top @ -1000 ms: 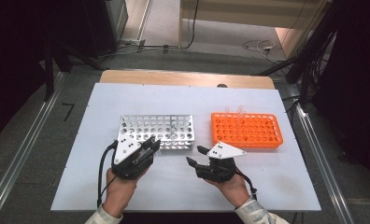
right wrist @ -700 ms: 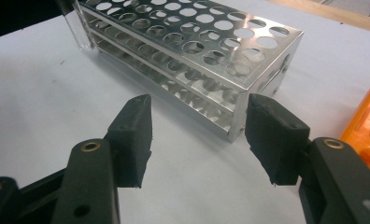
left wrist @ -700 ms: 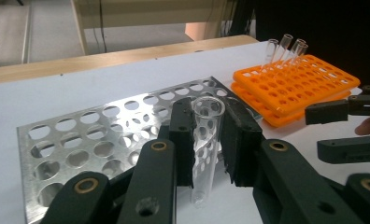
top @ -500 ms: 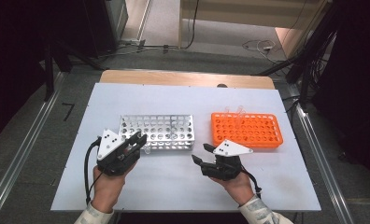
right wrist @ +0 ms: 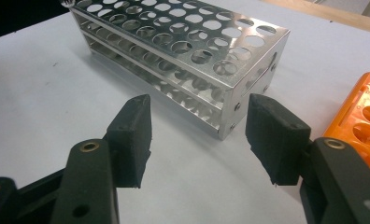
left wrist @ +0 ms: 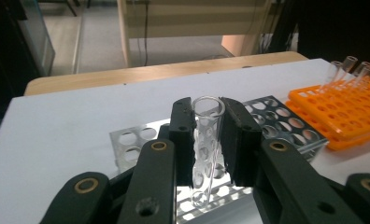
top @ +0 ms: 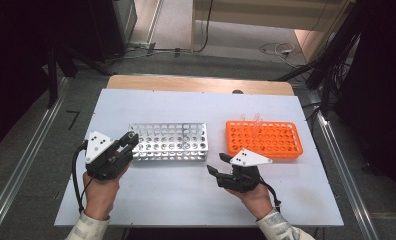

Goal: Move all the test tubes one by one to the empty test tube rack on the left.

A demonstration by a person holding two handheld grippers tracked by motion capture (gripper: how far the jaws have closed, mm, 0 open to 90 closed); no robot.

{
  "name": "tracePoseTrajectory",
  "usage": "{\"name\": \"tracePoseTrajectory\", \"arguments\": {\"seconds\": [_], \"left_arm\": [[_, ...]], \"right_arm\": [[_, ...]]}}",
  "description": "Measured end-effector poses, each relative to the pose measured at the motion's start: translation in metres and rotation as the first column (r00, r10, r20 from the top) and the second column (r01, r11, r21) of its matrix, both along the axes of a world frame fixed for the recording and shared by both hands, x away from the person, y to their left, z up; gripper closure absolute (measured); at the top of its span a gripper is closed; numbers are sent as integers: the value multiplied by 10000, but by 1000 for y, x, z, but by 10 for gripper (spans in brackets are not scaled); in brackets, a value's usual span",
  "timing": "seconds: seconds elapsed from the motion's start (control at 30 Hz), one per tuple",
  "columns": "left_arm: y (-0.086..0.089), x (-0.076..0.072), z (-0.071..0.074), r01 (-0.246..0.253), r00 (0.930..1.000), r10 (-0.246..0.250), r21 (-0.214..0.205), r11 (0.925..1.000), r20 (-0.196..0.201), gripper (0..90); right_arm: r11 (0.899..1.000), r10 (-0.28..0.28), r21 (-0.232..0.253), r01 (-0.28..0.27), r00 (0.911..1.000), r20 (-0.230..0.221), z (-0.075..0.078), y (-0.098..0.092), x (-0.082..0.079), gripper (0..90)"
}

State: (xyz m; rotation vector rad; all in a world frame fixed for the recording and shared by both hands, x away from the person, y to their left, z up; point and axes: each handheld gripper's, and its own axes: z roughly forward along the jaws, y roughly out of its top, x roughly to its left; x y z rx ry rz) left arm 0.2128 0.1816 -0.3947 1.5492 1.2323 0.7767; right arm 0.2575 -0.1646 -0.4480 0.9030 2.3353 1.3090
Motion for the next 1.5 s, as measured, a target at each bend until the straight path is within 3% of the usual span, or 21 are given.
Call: {"name": "tracePoseTrajectory", "arguments": {"seconds": [0.37, 0.77, 1.0, 1.5], "left_arm": [[14, 15, -7, -781, 9969, 784, 354, 9963, -68, 750], [18, 22, -14, -1009, 9948, 1016, 473, 9938, -119, 750], [17, 27, -25, -1003, 9941, 1023, 516, 9936, -371, 749], [11, 33, -53, -1028, 9859, 1139, 932, 9903, -1228, 747]], "right_arm": [[10000, -28, 2, 28, 10000, -27, -1, 0, 1, 388], [10000, -33, 9, 33, 10000, -18, -1, 0, 1, 388], [10000, -26, 10, 26, 10000, -17, -1, -1, 1, 388], [10000, -43, -24, 43, 10000, -37, -1, -1, 1, 387]]}}
